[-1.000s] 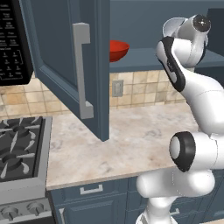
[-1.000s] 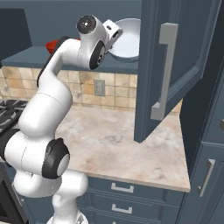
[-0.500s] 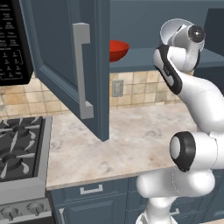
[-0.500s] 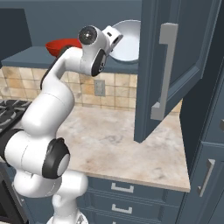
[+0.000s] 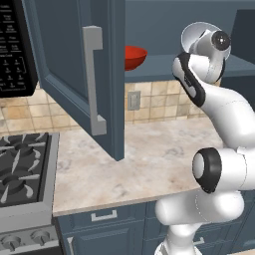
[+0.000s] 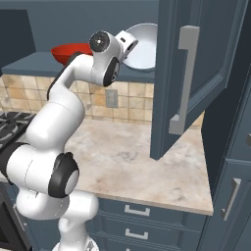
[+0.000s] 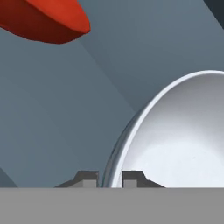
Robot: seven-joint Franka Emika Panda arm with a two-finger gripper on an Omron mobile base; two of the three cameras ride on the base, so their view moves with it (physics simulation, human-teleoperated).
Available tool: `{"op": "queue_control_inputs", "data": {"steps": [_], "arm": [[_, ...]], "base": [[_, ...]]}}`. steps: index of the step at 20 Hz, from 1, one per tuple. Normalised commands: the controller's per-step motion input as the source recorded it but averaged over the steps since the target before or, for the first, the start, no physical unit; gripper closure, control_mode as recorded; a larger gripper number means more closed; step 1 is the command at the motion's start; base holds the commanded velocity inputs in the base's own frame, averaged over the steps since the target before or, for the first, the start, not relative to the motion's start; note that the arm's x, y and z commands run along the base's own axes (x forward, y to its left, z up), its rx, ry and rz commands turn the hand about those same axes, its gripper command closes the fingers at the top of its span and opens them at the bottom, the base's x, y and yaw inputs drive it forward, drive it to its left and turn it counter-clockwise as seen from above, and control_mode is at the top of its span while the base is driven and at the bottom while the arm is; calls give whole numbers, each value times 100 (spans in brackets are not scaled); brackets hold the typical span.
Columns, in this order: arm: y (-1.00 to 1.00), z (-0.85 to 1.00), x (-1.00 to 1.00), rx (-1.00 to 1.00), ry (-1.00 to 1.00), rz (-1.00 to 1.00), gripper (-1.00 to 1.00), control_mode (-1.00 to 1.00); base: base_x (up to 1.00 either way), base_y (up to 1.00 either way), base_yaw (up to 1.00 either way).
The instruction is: Open the cabinet. Pick the bowls from the counter and place them in the cabinet. Then close the cabinet.
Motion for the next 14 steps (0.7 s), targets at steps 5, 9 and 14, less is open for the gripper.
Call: {"op": "queue_control_inputs", "data": {"steps": [5, 9, 14], "arm": [[0, 0, 0, 0, 0, 0, -100, -100], [0, 2, 0, 0, 0, 0, -100, -100], [0, 16, 0, 0, 0, 0, -100, -100]], "base": [[0, 0, 0], [0, 0, 0], [0, 0, 0]]}}
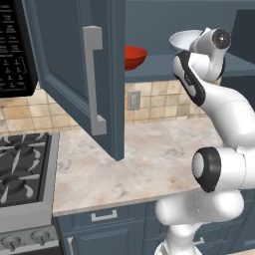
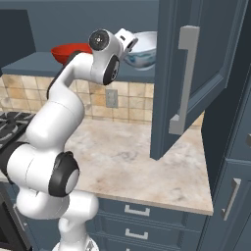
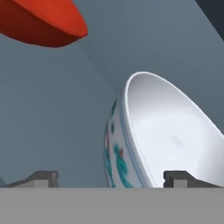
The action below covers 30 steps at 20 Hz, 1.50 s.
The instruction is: Open the cabinet. Pick the bowls from the counter and place them in the cabinet. Then close the cabinet.
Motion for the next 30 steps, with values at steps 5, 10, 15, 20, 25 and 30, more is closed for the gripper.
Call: {"op": "queue_control_inputs", "data": {"steps": [5, 10, 15, 20, 25, 30], "arm": [[-1, 6, 0, -2, -1, 0, -100, -100], [0, 1, -6, -4, -8, 0, -100, -100], [-1, 8, -38, -5, -13, 0, -100, -100], [-5, 14, -60, -5, -18, 0, -100, -100], [-5, 26, -69, -4, -10, 0, -100, -100], [-9, 23, -86, -2, 0, 0, -100, -100]], "base": [[0, 0, 0], [0, 0, 0], [0, 0, 0], [0, 0, 0], [0, 0, 0], [0, 0, 0]]}}
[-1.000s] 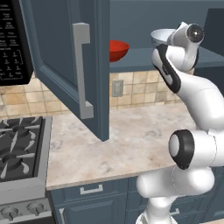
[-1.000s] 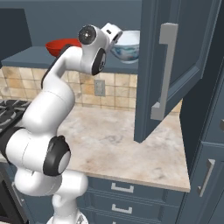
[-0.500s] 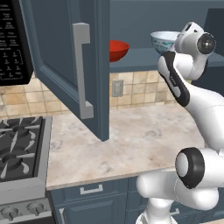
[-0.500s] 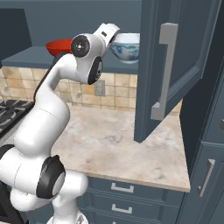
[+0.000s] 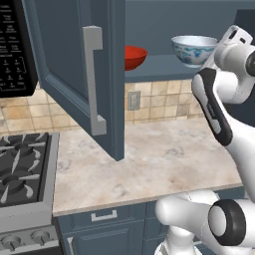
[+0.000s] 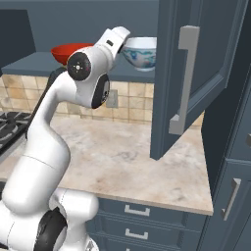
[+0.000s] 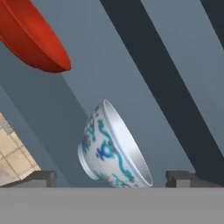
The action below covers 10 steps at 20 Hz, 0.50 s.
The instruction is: Open the cabinet. Pick the bowls from the counter and place them in the cabinet. Then close the cabinet.
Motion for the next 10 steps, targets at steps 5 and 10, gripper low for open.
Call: {"op": "queue_control_inputs", "data": {"steps": [5, 10], "arm": [[-2, 29, -81, 0, 6, 0, -100, -100], [0, 21, -66, 0, 21, 0, -100, -100]], "base": [[0, 0, 0], [0, 0, 0]]}}
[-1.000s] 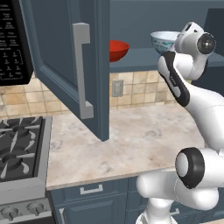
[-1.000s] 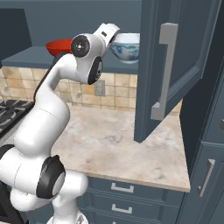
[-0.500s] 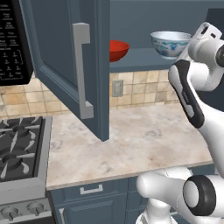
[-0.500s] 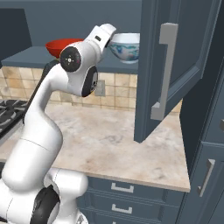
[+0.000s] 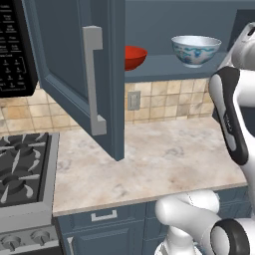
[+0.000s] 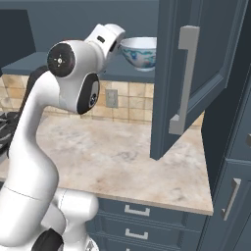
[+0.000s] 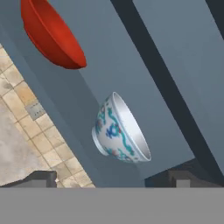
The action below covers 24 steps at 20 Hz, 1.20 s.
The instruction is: Open the cabinet. Pick the bowls from the counter and place them in the cabinet. Then close the cabinet.
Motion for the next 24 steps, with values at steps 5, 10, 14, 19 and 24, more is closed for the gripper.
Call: {"op": "queue_control_inputs", "data": {"steps": [5, 10, 14, 19, 24], "arm": [[0, 0, -66, 0, 19, 0, -100, -100], [0, -3, -78, 0, 3, 0, -100, -100], [0, -2, -84, 2, 3, 0, -100, -100], [0, 0, -72, 8, 4, 0, -100, -100], [0, 0, -58, 7, 1, 0, -100, -100]], "base": [[0, 0, 0], [0, 0, 0], [0, 0, 0], [0, 0, 0], [0, 0, 0]]}}
